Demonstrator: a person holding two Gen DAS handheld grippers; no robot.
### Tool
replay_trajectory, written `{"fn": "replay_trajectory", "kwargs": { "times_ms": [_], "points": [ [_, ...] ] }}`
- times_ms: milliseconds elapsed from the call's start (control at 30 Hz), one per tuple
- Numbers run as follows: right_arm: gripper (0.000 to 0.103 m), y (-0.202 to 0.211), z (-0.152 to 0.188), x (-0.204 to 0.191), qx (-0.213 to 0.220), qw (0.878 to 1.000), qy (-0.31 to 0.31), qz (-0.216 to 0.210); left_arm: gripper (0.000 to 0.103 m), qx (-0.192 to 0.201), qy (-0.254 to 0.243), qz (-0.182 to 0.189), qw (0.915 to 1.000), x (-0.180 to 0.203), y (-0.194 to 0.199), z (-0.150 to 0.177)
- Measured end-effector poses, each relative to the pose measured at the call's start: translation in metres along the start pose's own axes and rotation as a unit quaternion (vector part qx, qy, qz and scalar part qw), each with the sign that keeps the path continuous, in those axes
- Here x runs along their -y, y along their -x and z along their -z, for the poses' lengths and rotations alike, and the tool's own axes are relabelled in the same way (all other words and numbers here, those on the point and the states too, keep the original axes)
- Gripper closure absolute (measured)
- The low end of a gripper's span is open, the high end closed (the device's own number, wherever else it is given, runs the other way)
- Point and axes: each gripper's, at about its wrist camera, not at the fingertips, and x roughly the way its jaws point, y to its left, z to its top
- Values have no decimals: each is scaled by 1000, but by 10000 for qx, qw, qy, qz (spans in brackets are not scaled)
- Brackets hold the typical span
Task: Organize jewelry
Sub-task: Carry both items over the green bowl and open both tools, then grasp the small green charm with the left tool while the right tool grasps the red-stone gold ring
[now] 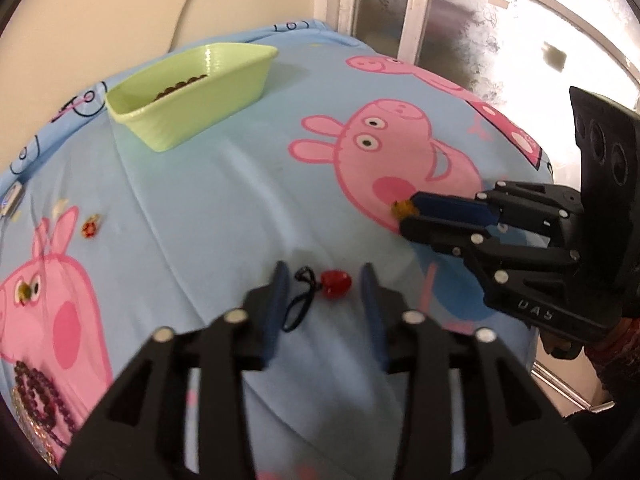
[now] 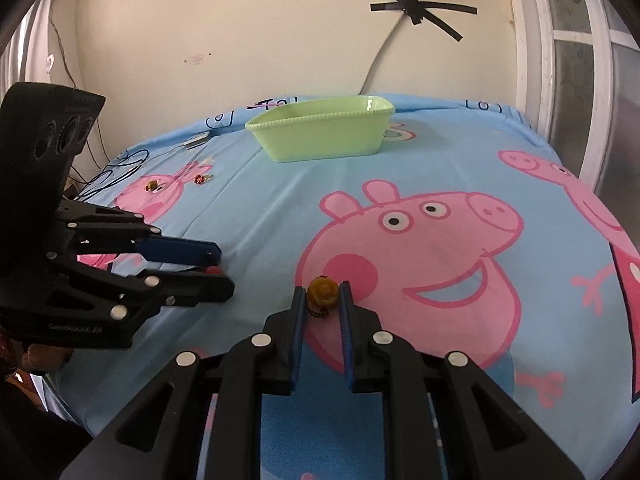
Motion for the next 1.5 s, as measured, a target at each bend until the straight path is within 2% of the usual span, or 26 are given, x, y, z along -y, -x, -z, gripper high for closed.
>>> {"fn": "replay_trajectory", "kwargs": {
  "times_ms": [233,267,333,500,633,700,800,933,1000,1067,1167,1233,1333,1400,1500],
  "points": [
    [103,-1,1,-4,-4,9999,79,68,65,42,23,-29,10000,0,1,4],
    [103,-1,1,-5,2,9999,99,77,74,72,18,-48,10000,0,1,4],
    [103,-2,1,-6,-21,9999,143,74,85,79,33,-33,10000,-1,0,4],
    [103,-4,-12,-4,-33,9992,-67,-383,86,94,272,267,9992,-14,8,-6],
    [103,-13,-50,2,126,9966,-307,-756,86,355,404,164,9984,-35,19,-35],
    [103,-20,-80,6,292,9940,-354,-992,86,571,471,80,9972,-49,24,-56],
    [103,-37,-114,10,461,9939,-265,-962,86,777,806,-70,9937,-83,20,-92],
    [103,-80,-158,27,443,9939,-506,-876,86,754,1155,-363,9898,-122,-1,-127],
    [103,-106,-175,33,365,9928,-603,-964,85,707,1316,-363,9881,-139,-14,-143],
    [103,-127,-187,35,263,9933,-654,-919,70,686,1470,-414,9859,-156,-26,-156],
    [101,-144,-198,39,187,9954,-631,-694,65,697,1684,-624,9813,-173,-34,-170],
    [101,-132,-193,43,298,9929,-816,-816,65,693,1869,-502,9786,-180,-31,-169],
    [101,-99,-177,42,621,9886,-1032,-899,65,836,1913,-375,9772,-176,-4,-149],
    [101,-80,-161,33,691,9854,-1100,-1104,64,931,1884,-325,9771,-172,19,-123],
    [101,-58,-128,3,563,9833,-1008,-1408,64,1040,1956,-376,9744,-178,52,-84]
  ]
}}
